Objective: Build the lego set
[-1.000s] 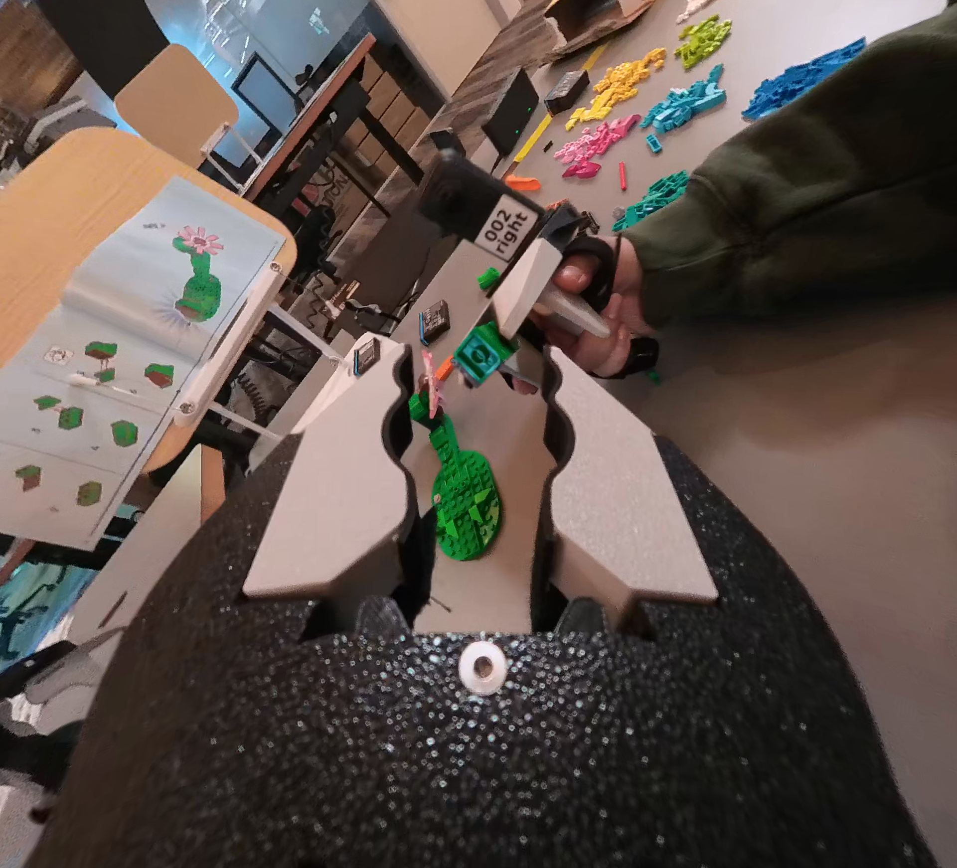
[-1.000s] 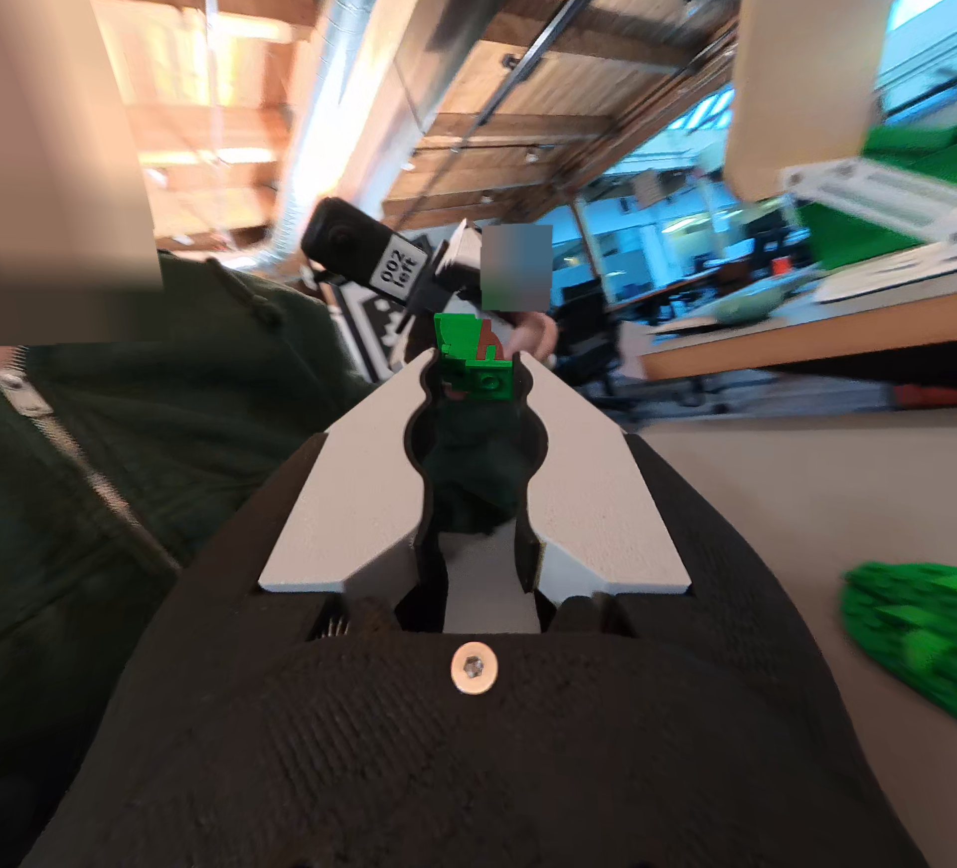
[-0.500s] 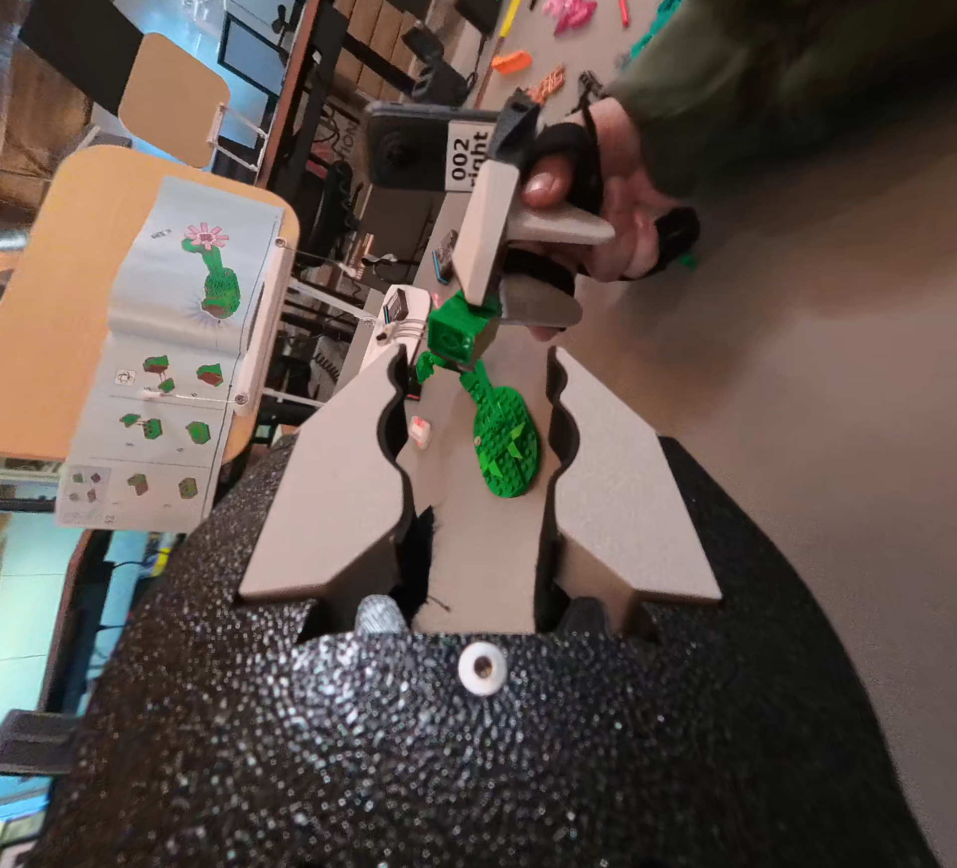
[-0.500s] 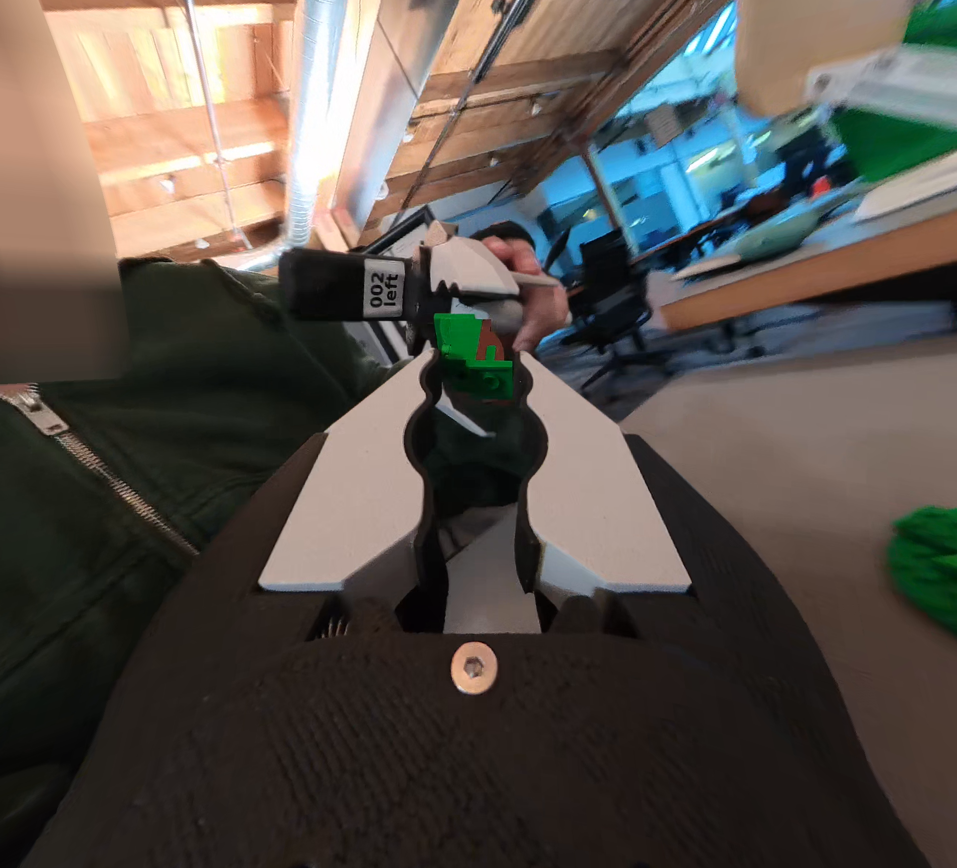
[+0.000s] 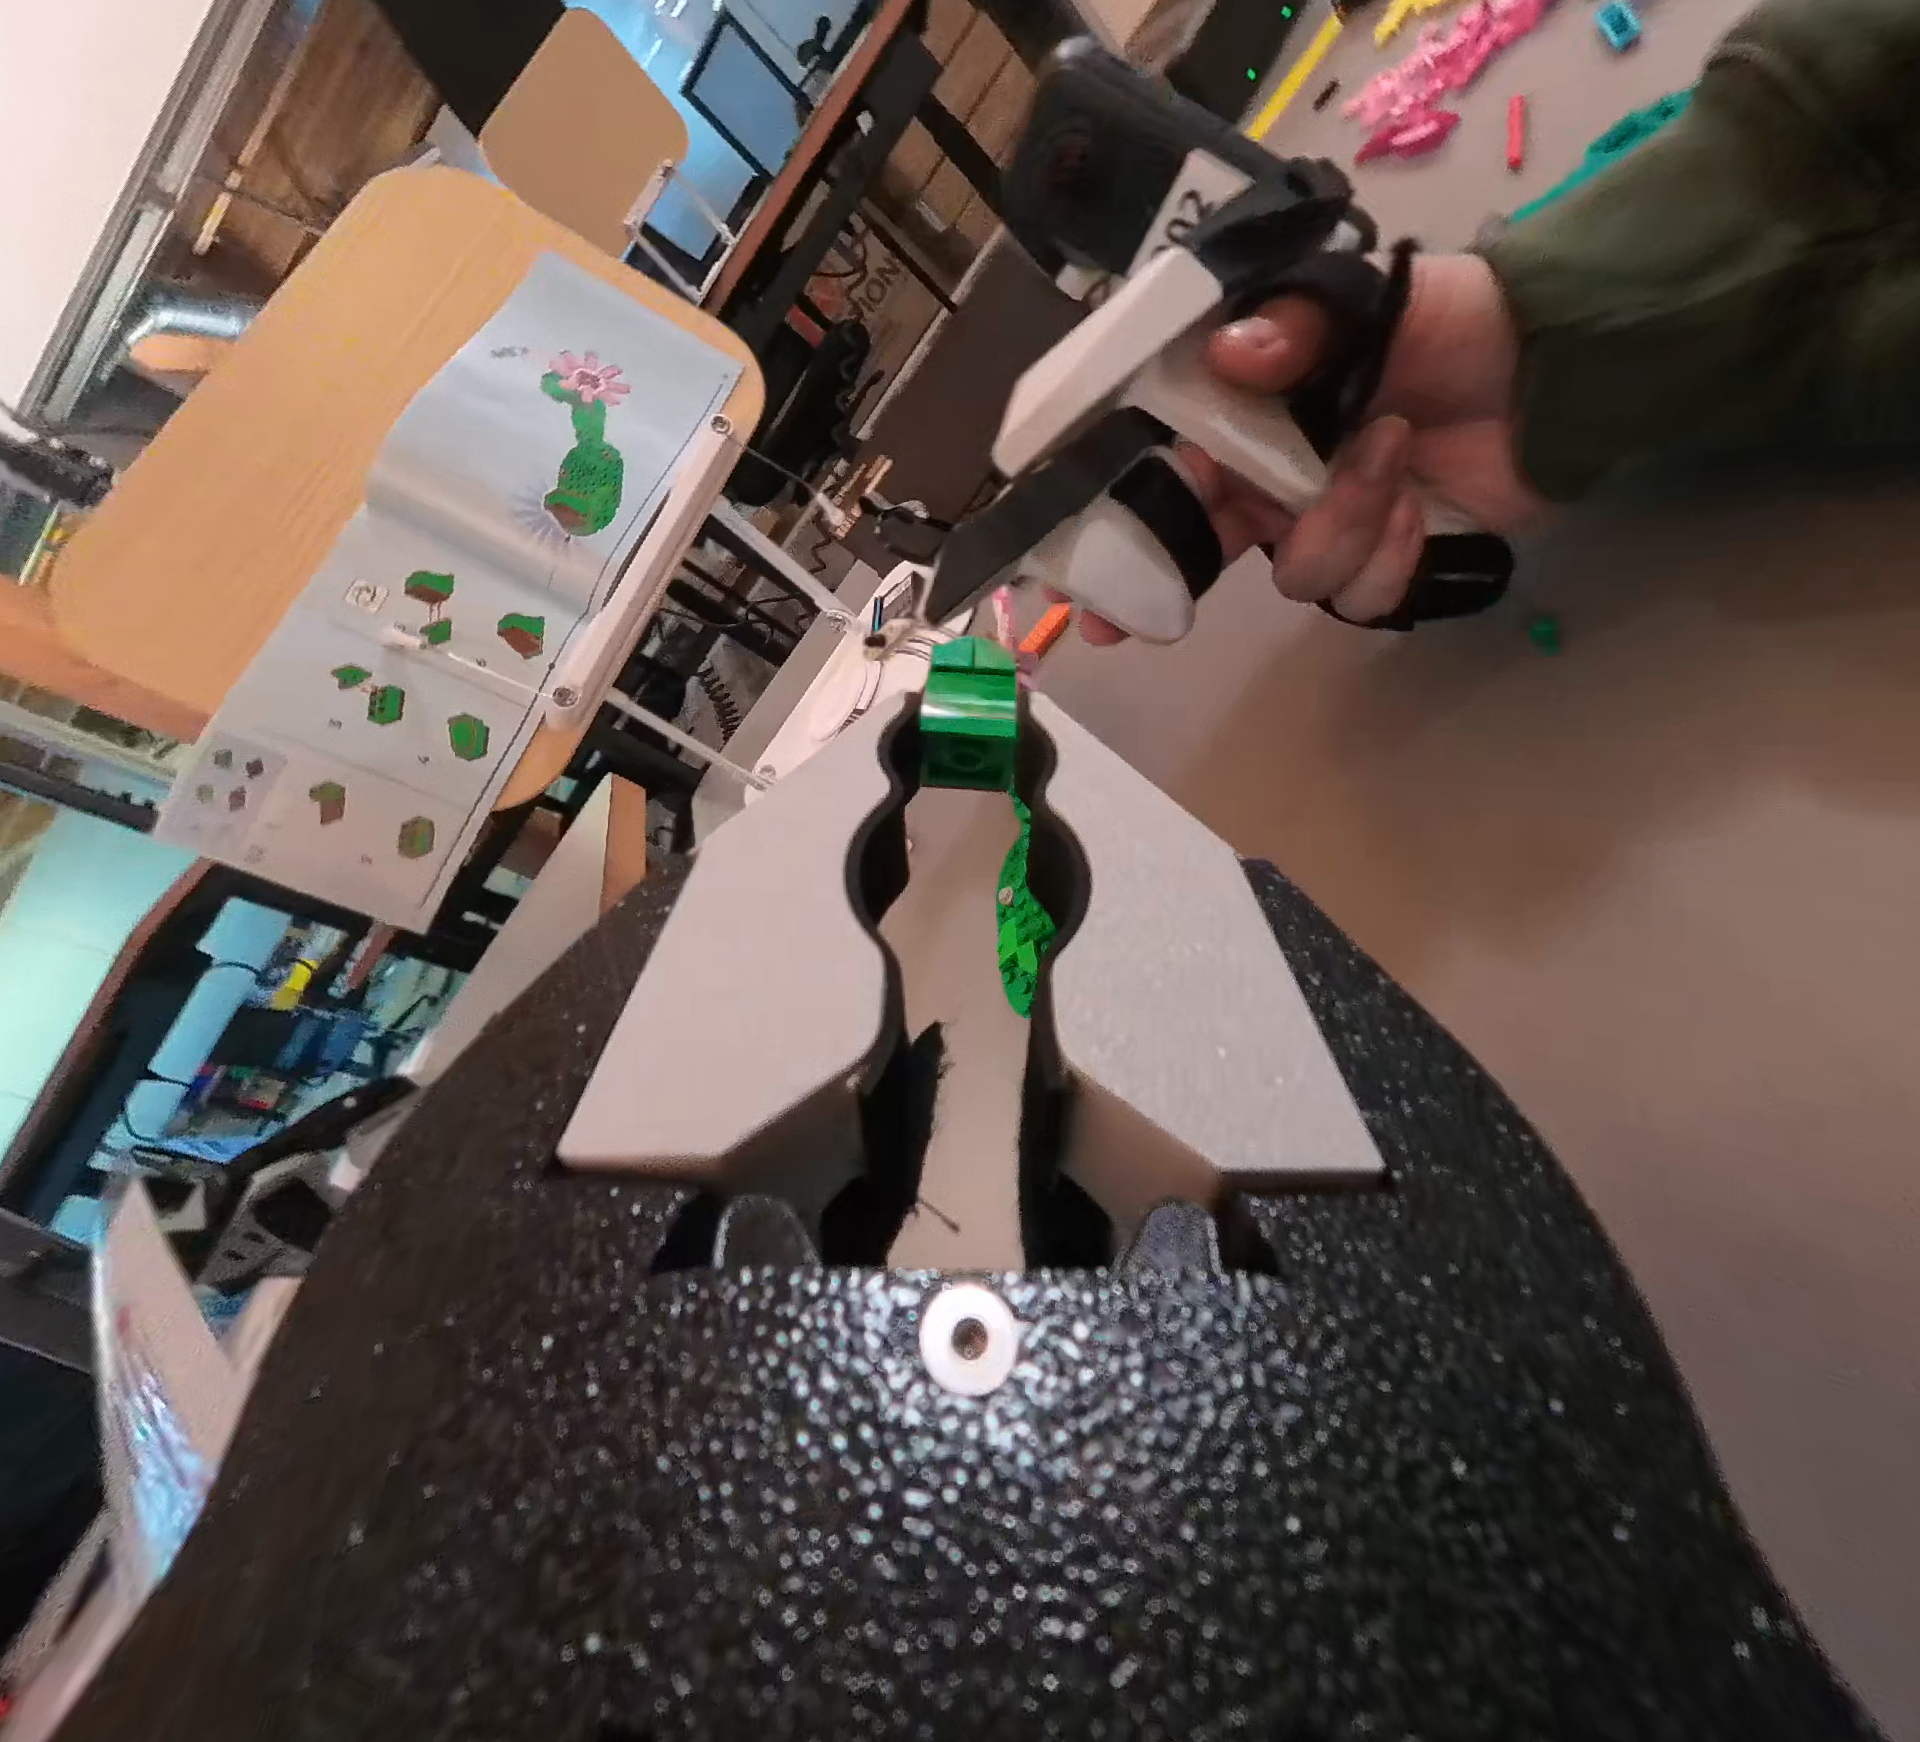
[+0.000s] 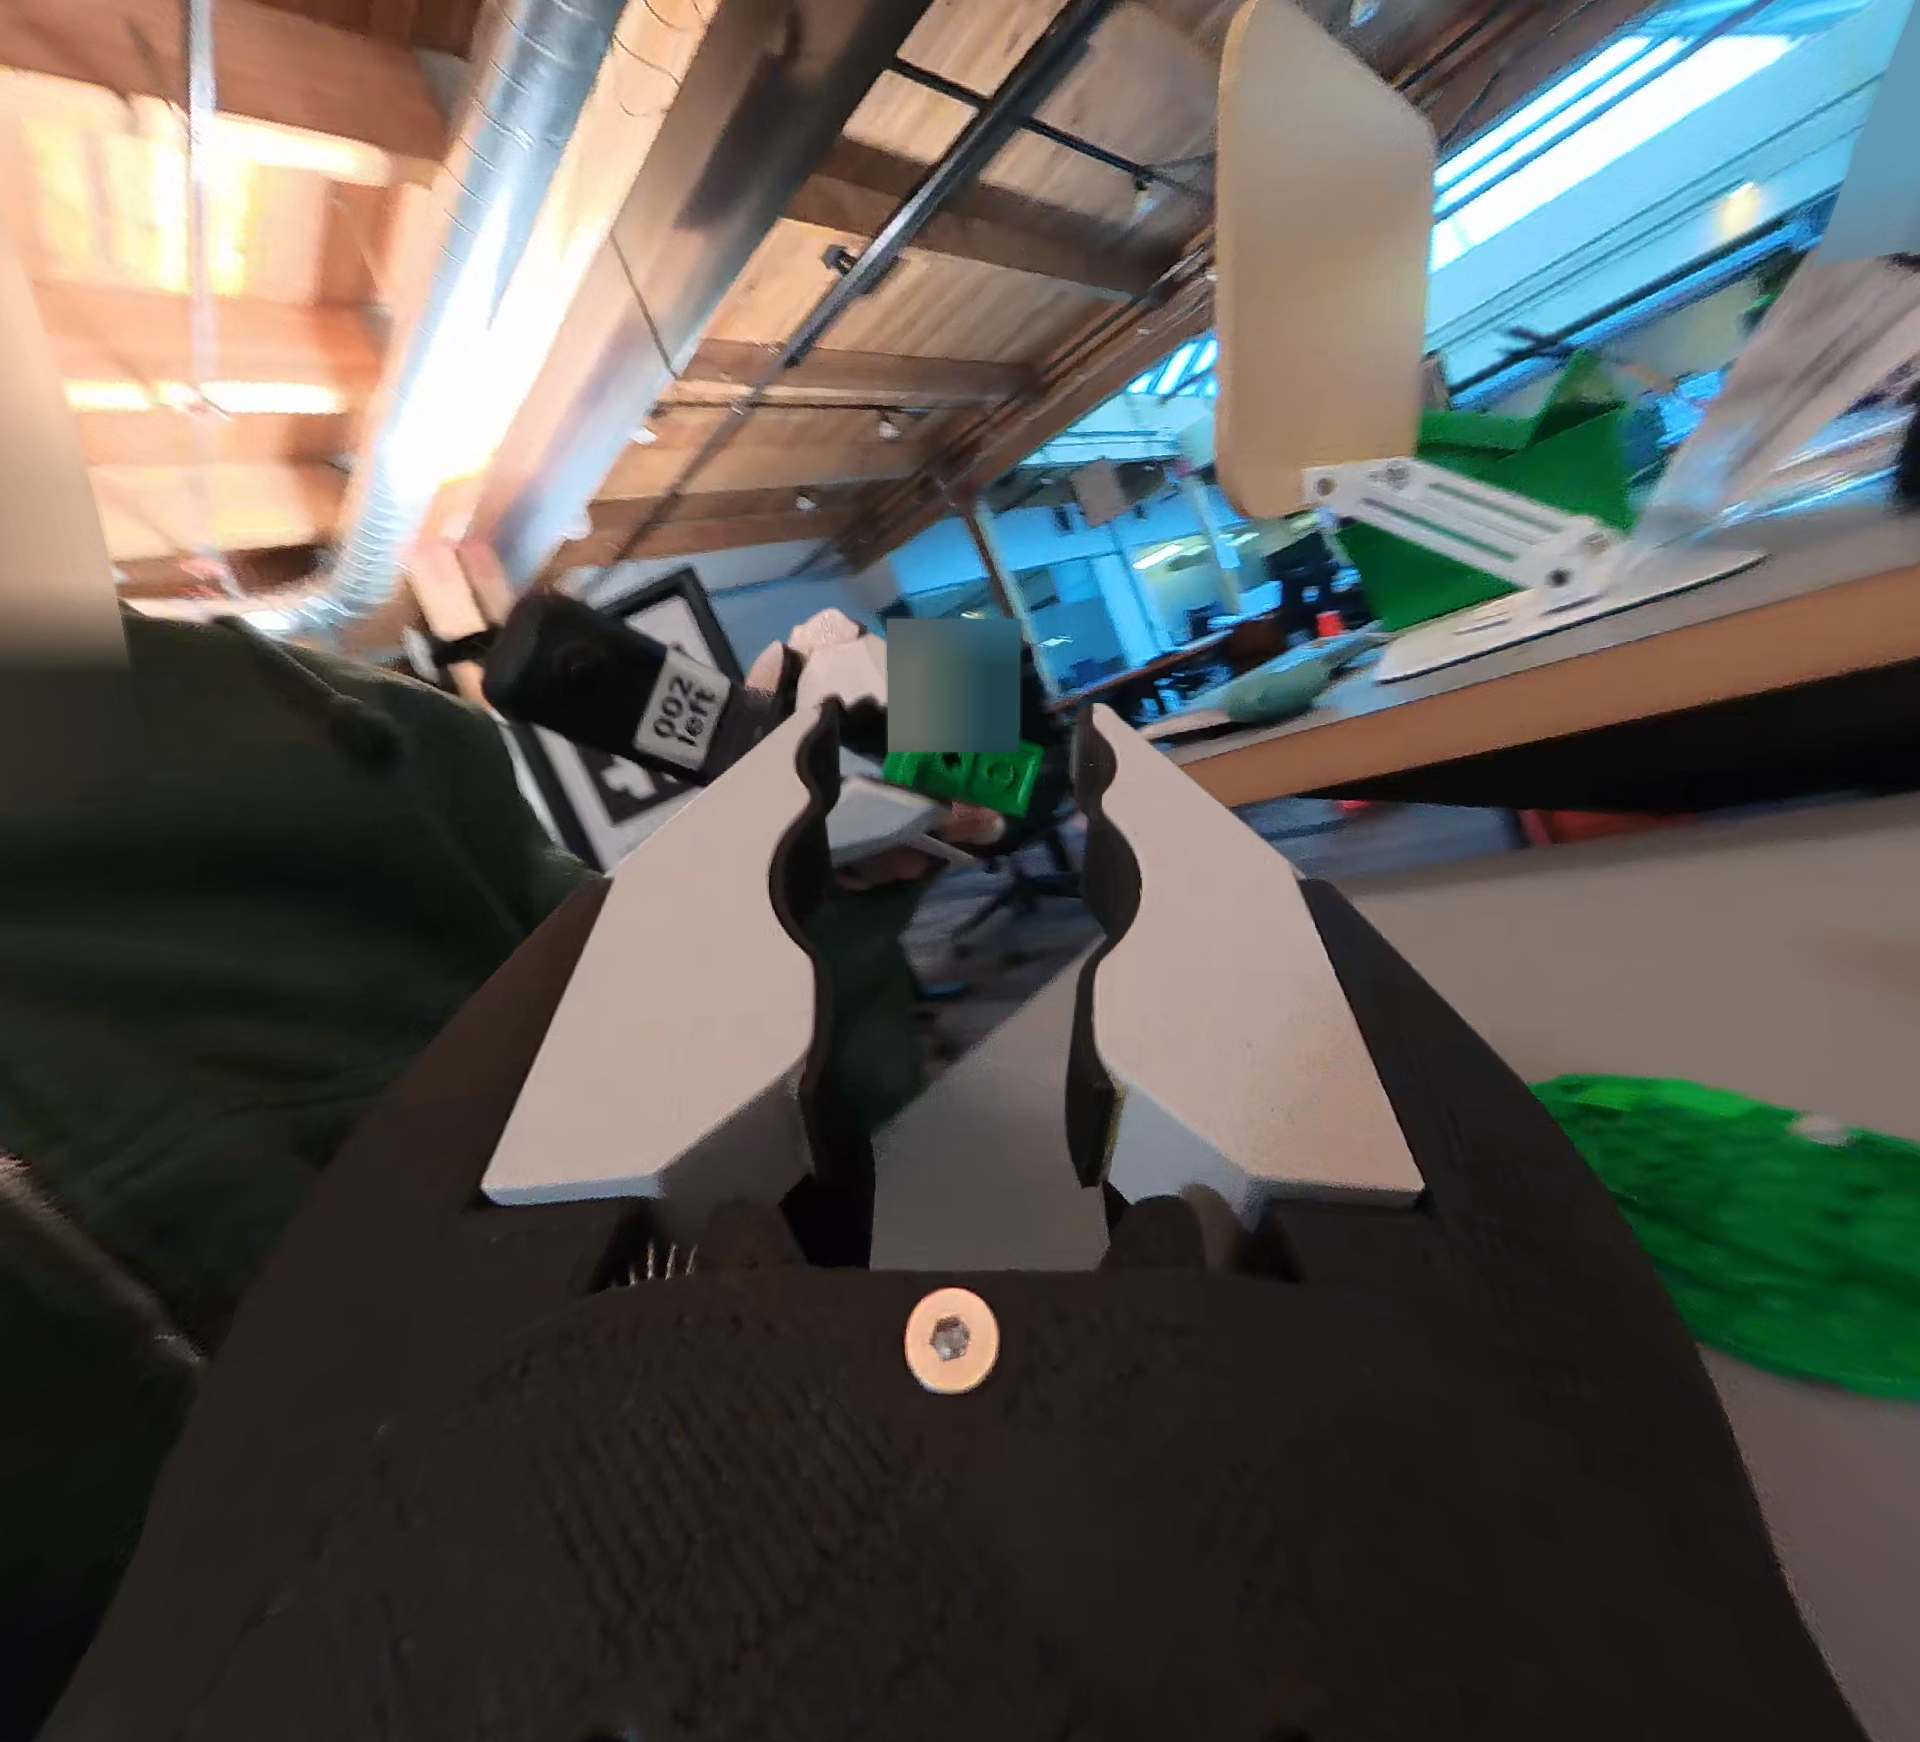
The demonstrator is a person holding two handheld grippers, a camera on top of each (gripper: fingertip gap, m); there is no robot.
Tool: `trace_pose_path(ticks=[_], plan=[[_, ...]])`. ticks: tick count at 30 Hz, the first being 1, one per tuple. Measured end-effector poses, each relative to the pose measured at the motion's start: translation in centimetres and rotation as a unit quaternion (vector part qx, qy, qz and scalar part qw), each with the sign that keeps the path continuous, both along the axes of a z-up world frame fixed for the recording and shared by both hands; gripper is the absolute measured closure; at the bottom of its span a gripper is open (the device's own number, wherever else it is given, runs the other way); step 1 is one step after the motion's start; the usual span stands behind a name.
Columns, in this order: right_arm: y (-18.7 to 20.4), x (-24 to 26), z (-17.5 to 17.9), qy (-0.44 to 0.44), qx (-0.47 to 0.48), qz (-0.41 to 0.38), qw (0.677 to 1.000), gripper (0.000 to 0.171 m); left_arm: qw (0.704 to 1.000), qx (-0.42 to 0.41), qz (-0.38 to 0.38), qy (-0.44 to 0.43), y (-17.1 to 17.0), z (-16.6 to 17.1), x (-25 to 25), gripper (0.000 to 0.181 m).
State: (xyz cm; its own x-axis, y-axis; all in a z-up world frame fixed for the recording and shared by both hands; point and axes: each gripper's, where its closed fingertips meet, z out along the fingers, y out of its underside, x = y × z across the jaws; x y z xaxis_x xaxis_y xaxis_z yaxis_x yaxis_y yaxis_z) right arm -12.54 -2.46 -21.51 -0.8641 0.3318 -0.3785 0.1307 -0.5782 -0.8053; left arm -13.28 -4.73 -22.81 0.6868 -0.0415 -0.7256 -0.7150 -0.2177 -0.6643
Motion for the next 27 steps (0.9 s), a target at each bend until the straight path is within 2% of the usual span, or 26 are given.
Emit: trace_pose_path(ticks=[5,7,11,14,19,21,22,25,27], plan=[[-0.4,-0.4,-0.6,-0.003,0.027,-0.015,1.0,0.13,0.993,0.069,0.006,-0.099,-0.4,1.6,-1.0,0.167],[-0.6,-0.4,-0.8,-0.002,0.039,-0.017,0.999,0.133,0.981,0.104,-0.022,-0.164,-0.7,2.6,-0.7,0.167],[-0.6,0.0,-0.5,0.014,0.043,-0.024,0.999,0.137,0.93,0.181,-0.138,-0.29,-2.2,5.6,1.2,0.167],[-0.7,0.1,-0.3,0.022,0.043,-0.026,0.999,0.138,0.899,0.207,-0.175,-0.345,-3.0,6.9,1.2,0.168],[-0.9,0.0,-0.4,0.021,0.049,-0.028,0.998,0.139,0.843,0.234,-0.193,-0.444,-3.6,8.0,0.1,0.167],[-0.9,-0.1,-0.5,0.021,0.051,-0.03,0.998,0.14,0.797,0.255,-0.202,-0.51,-3.9,8.7,-0.8,0.167],[-1.0,-0.1,-0.6,0.02,0.053,-0.031,0.998,0.14,0.763,0.27,-0.206,-0.55,-4.1,9.1,-1.4,0.168],[-1.1,-0.1,-0.5,0.021,0.058,-0.032,0.998,0.14,0.631,0.31,-0.242,-0.669,-5.1,10.0,-3.3,0.167],[-1.2,-0.1,-0.5,0.02,0.06,-0.032,0.997,0.14,0.554,0.319,-0.26,-0.724,-5.3,10.0,-4.1,0.167]])
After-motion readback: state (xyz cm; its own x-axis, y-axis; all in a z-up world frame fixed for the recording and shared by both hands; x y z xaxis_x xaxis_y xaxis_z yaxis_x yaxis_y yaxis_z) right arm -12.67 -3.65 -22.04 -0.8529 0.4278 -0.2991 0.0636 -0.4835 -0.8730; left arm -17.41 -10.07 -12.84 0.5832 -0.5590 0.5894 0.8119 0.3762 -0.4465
